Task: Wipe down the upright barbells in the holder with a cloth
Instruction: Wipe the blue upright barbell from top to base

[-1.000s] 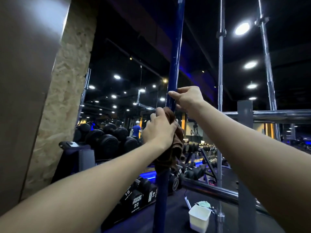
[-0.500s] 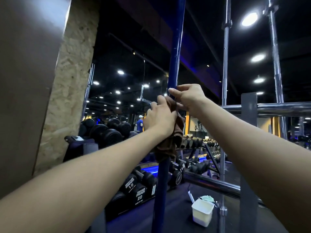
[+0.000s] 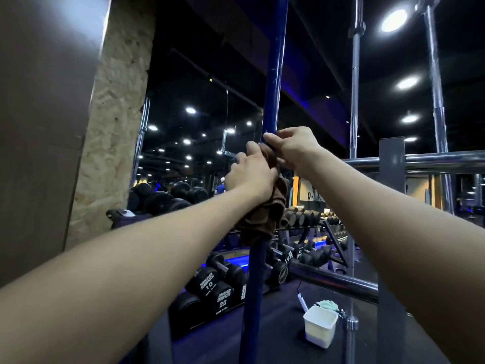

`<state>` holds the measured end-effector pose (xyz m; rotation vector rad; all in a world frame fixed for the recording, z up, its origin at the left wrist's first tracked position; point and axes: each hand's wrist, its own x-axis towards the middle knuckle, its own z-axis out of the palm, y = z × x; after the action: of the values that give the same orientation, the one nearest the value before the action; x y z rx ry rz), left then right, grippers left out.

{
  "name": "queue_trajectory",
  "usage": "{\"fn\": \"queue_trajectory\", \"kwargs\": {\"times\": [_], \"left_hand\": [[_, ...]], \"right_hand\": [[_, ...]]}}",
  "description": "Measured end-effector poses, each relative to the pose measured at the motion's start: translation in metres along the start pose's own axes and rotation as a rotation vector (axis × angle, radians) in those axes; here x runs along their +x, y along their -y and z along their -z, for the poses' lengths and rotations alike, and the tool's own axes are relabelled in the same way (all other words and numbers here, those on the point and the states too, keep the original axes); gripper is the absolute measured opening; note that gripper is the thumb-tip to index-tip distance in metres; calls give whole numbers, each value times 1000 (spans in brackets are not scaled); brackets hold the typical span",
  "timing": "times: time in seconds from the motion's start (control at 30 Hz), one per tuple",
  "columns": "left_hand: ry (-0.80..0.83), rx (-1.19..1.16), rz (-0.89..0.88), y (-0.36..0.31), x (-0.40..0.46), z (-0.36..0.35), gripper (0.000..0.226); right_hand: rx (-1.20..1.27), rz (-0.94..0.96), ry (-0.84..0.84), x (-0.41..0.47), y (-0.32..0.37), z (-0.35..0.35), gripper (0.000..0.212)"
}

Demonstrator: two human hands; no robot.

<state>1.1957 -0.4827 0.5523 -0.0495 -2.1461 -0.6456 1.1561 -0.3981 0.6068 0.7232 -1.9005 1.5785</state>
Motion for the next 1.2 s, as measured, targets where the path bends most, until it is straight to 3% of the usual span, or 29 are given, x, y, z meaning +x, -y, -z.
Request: {"fn": "queue_trajectory", "kwargs": {"times": [0.2, 0.53, 0.67, 0.8, 0.93, 1.07, 1.2], "left_hand": [[102, 182, 34, 26, -57, -28, 64], [8, -26, 27, 1, -3, -2, 61], [73, 100, 31, 27, -54, -33, 71], [137, 165, 24, 42, -75, -39, 69], [76, 132, -26, 28, -43, -22, 67], [3, 6, -3, 11, -12, -10, 62], [73, 49, 7, 34, -48, -35, 67]], "right_hand": [[70, -31, -8, -6, -4, -2, 28], [79, -21, 73, -9, -6, 2, 17], [218, -76, 40, -16, -14, 0, 21], [191, -97, 21, -22, -14, 0, 19], [126, -92, 28, -22, -11, 2, 24], [144, -97, 42, -19, -17, -2, 9], [214, -111, 10, -22, -21, -3, 24]]}}
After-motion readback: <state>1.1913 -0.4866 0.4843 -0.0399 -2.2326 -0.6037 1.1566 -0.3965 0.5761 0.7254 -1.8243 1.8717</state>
